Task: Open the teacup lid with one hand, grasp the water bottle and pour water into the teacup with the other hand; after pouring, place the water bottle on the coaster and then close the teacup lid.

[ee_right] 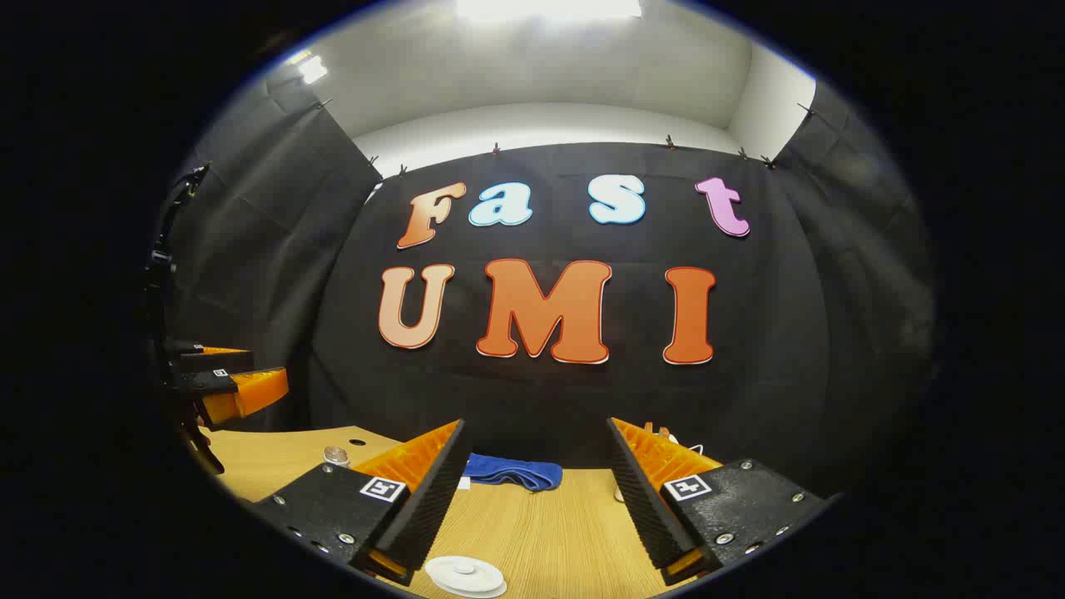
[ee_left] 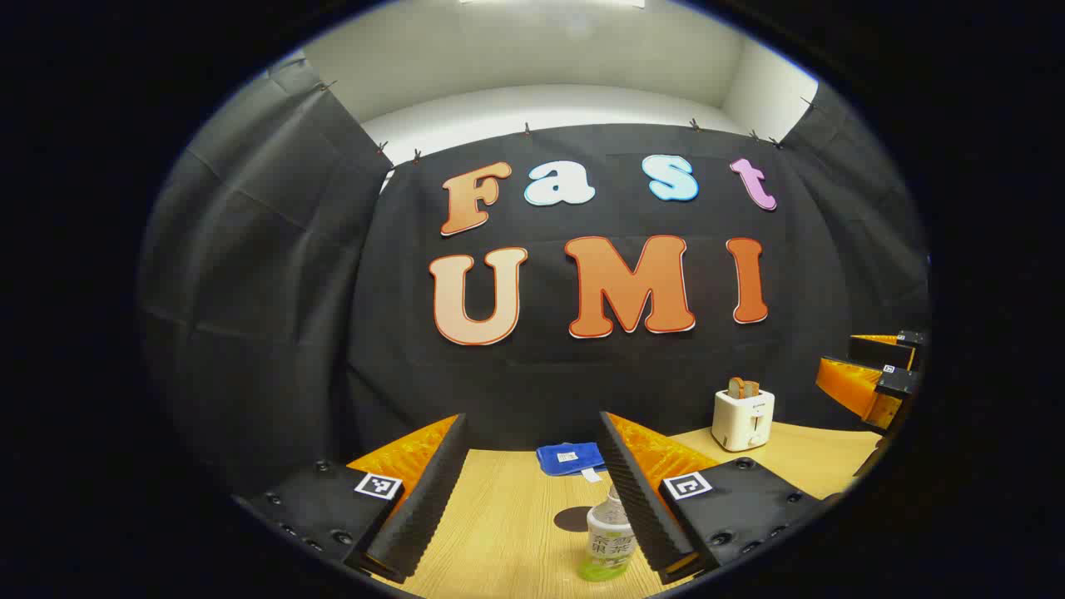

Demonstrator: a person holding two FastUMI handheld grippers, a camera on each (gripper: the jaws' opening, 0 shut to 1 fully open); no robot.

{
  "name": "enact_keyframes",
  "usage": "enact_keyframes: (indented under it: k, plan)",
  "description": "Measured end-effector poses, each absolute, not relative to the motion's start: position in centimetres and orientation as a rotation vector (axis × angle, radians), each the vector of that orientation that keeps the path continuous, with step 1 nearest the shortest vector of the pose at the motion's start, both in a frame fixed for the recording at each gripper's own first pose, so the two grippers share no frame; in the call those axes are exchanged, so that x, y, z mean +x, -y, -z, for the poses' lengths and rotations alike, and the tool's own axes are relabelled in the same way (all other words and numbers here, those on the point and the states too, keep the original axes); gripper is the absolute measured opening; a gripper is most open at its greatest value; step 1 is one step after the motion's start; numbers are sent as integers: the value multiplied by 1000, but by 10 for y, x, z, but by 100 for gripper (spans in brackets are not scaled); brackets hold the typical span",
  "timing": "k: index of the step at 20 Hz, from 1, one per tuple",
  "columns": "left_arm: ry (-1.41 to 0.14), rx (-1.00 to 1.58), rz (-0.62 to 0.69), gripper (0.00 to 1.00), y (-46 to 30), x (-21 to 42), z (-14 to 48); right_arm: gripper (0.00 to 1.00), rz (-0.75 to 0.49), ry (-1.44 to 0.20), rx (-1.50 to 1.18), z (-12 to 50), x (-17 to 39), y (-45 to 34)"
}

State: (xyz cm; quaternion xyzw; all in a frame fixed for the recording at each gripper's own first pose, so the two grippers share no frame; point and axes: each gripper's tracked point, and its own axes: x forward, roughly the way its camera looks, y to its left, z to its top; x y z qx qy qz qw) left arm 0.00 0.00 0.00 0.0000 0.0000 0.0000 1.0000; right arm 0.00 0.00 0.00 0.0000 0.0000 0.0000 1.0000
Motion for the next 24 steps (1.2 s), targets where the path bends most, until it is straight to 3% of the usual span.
enact_keyframes:
  k: [24]
  plan:
    - [197, -429, 51, 99, -21, -9, -41, 97, -14, 13, -4, 0, -1, -1]
